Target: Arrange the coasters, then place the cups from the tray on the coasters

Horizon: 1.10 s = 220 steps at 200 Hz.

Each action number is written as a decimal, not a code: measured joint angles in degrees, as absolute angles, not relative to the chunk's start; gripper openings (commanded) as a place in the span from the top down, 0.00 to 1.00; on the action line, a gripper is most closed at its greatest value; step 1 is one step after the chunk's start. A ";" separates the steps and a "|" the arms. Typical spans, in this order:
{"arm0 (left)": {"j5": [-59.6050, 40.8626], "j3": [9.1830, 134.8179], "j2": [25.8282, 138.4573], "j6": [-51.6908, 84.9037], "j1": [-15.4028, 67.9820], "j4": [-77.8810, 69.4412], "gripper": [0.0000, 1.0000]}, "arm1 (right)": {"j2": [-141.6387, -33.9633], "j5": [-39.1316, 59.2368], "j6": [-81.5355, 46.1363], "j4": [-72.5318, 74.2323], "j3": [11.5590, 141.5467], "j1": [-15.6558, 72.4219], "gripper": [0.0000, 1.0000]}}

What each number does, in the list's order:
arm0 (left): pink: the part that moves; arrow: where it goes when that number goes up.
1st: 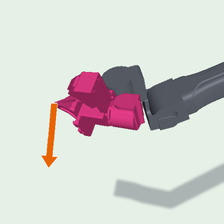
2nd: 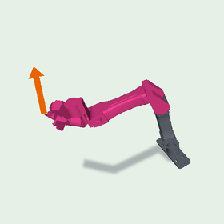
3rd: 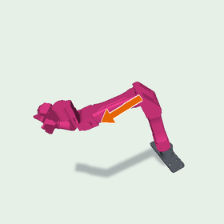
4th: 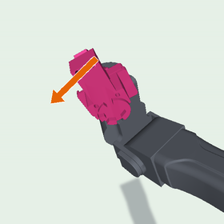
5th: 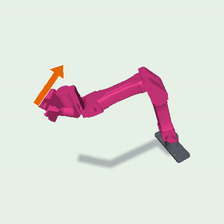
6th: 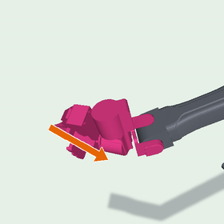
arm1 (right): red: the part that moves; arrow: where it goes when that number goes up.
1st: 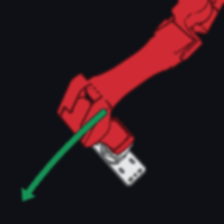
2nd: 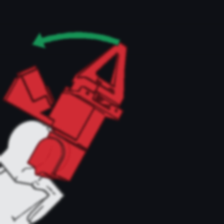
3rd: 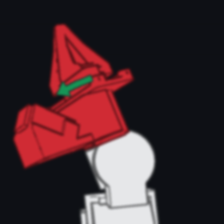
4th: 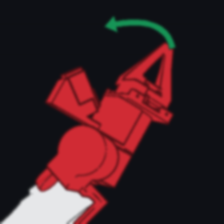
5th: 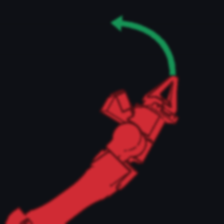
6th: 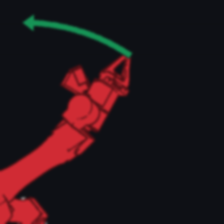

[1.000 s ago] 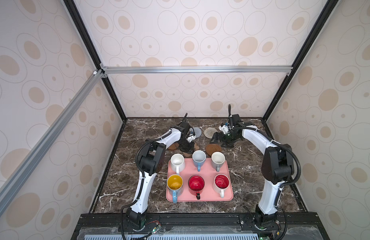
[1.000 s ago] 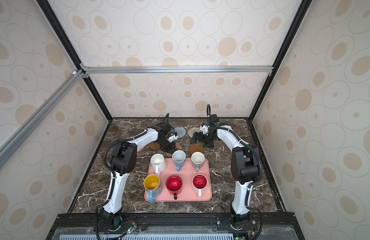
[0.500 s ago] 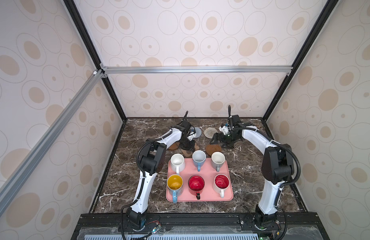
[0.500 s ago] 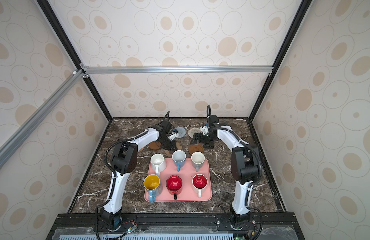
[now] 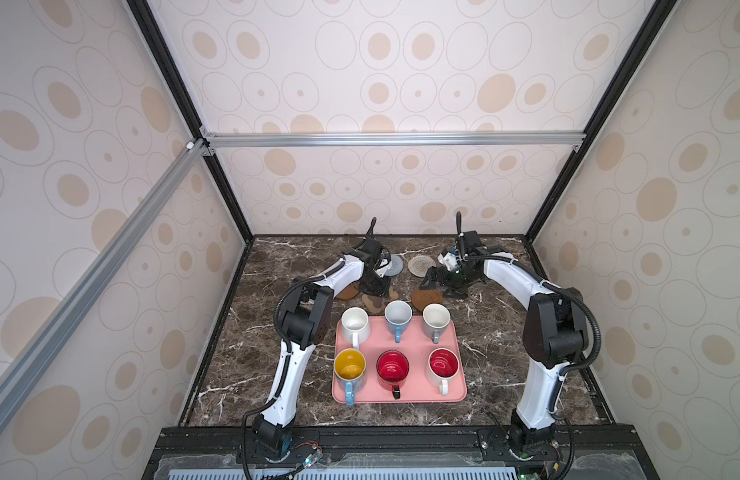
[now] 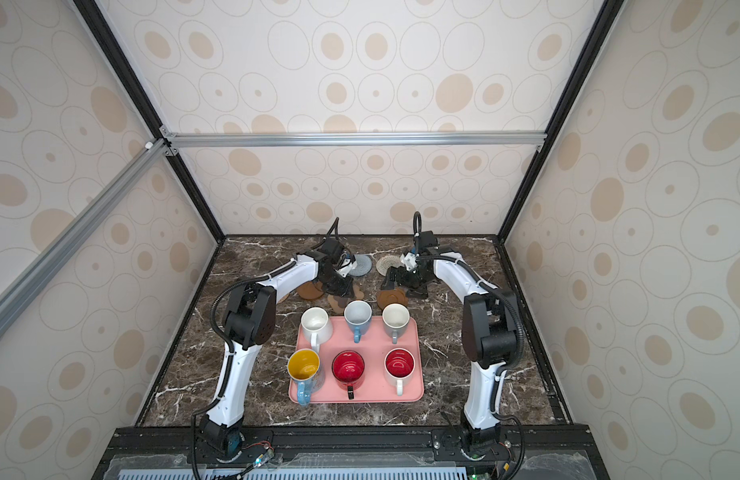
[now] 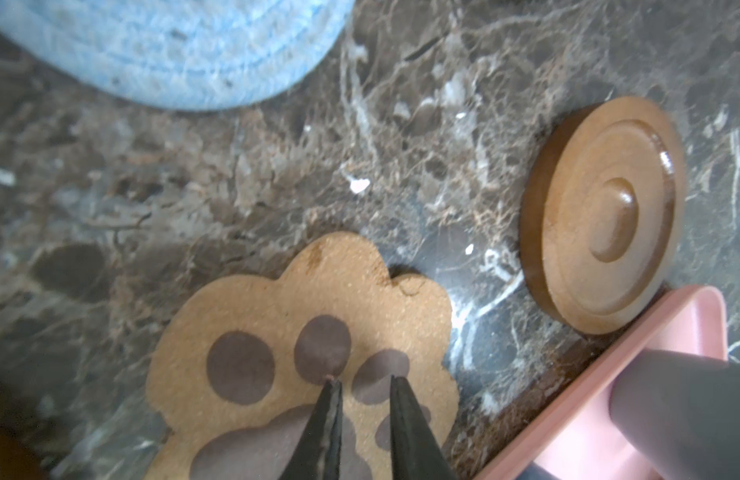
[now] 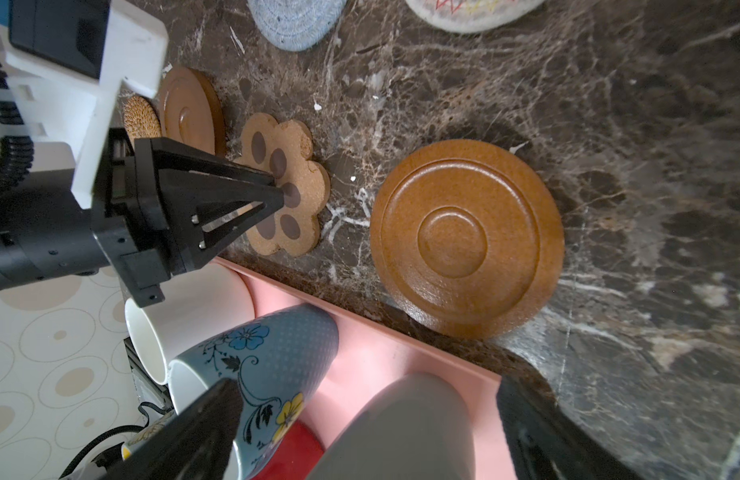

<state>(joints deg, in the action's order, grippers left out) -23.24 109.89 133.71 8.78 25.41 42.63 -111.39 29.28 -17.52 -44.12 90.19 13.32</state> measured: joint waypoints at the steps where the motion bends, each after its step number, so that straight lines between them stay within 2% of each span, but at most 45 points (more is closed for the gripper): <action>1: -23.24 109.89 133.71 8.78 25.39 42.83 0.80 | -111.39 29.28 -17.52 -44.12 90.19 13.32 0.00; 145: -25.89 107.13 131.87 5.08 25.41 49.98 0.90 | -111.39 29.28 -17.50 -44.14 90.15 13.32 0.00; 183: -25.10 104.40 129.56 4.75 25.52 49.87 0.84 | -111.39 29.28 -17.52 -44.12 89.82 13.32 0.00; 220: -21.74 101.97 126.96 4.08 26.37 48.10 0.73 | -111.39 29.23 -17.52 -44.12 89.21 13.32 0.00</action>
